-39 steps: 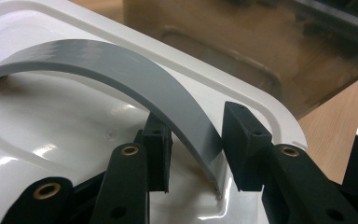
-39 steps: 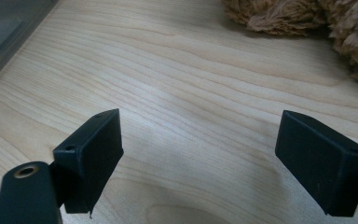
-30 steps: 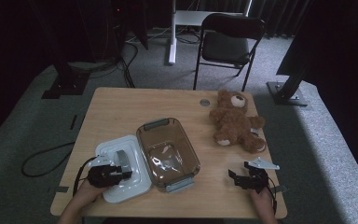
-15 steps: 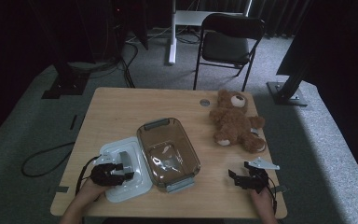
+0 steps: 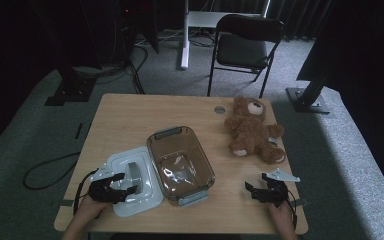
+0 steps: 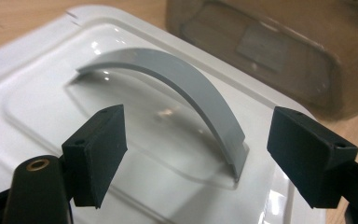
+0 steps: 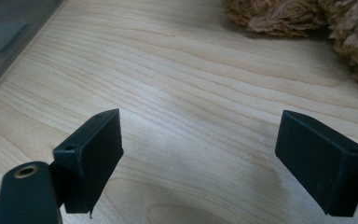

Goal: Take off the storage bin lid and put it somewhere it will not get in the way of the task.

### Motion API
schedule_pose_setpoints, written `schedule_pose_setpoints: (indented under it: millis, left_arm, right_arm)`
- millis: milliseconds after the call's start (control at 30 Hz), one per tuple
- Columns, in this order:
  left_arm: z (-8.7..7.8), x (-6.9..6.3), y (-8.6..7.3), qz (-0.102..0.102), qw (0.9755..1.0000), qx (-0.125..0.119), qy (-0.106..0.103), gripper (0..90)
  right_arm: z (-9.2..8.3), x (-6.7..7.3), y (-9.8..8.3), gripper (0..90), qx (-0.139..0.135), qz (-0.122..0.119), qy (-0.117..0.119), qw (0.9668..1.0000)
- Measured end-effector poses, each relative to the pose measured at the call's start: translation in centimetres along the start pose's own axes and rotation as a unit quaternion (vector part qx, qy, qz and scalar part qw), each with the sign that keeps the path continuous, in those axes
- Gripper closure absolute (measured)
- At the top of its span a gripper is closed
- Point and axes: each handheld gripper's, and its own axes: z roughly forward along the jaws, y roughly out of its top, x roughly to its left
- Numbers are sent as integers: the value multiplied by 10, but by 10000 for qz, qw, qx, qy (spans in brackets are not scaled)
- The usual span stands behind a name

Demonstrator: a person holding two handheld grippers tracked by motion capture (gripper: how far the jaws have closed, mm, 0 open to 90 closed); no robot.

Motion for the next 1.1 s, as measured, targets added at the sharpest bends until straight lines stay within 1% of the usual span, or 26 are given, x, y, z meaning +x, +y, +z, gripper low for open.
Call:
schedule_pose_setpoints:
  millis: [67,100,133,200,233,300,367,400,433,467,500,567,667,733,833,867,900,933,967,1000,1033,1100]
  left_arm:
    - [-3,2,-2,-30,9999,-22,112,206]
    - [-3,2,-2,-30,9999,-22,112,200]
    - [-6,4,-4,-96,9996,-2,257,189]
    - [-10,8,-7,-181,9991,3,384,167]
    - [-12,9,-9,-246,9987,-18,456,165]
    - [-16,13,-12,-311,9979,-28,575,109]
    - [-20,15,-15,-385,9965,-96,732,108]
    - [-23,16,-17,-444,9959,-118,781,108]
    - [-23,16,-17,-444,9959,-118,781,108]
    - [-28,18,-20,-545,9943,-143,902,108]
    - [-30,20,-21,-572,9937,-128,957,108]
    - [-33,23,-25,-646,9924,-122,1042,108]
    - [-37,27,-29,-782,9896,-87,1201,103]
    - [-40,30,-32,-856,9883,-90,1261,100]
    - [-45,33,-36,-1011,9839,-107,1473,96]
    - [-46,35,-37,-1083,9825,-88,1512,65]
    - [-46,35,-37,-1083,9825,-88,1512,9]
    - [-46,35,-37,-1083,9825,-88,1512,9]
    - [-49,39,-40,-1272,9766,10,1732,10]
    - [-49,39,-40,-1272,9766,10,1732,10]
    - [-50,41,-42,-1307,9735,83,1874,10]
    - [-50,42,-43,-1344,9696,136,2040,10]
  right_arm:
    - [0,0,0,141,2,3,0,10000]
    - [0,0,0,141,2,3,0,10000]
    - [0,0,0,141,-3,2,-1,10000]
    - [0,0,0,141,-3,0,2,10000]
    - [0,0,0,141,-3,3,2,10000]
    - [0,0,0,141,-4,5,1,10000]
    - [0,0,0,141,-1,8,2,10000]
    - [0,0,0,141,0,7,2,10000]
    - [0,0,0,141,0,6,1,10000]
    - [0,0,0,141,0,5,2,10000]
    - [0,0,0,141,0,5,0,10000]
    - [0,0,0,141,3,4,-1,10000]
    - [0,0,0,141,2,-2,-2,10000]
    - [0,0,0,141,1,5,-3,10000]
    - [0,0,0,141,-7,8,-2,10000]
    - [0,0,0,141,-6,7,0,10000]
    - [0,0,0,141,-6,7,0,10000]
    - [0,0,0,141,-4,10,-1,10000]
    - [0,0,0,141,-4,2,-1,10000]
    - [0,0,0,141,-4,2,-1,10000]
    - [0,0,0,141,-9,6,-2,10000]
    - [0,0,0,141,-16,6,2,10000]
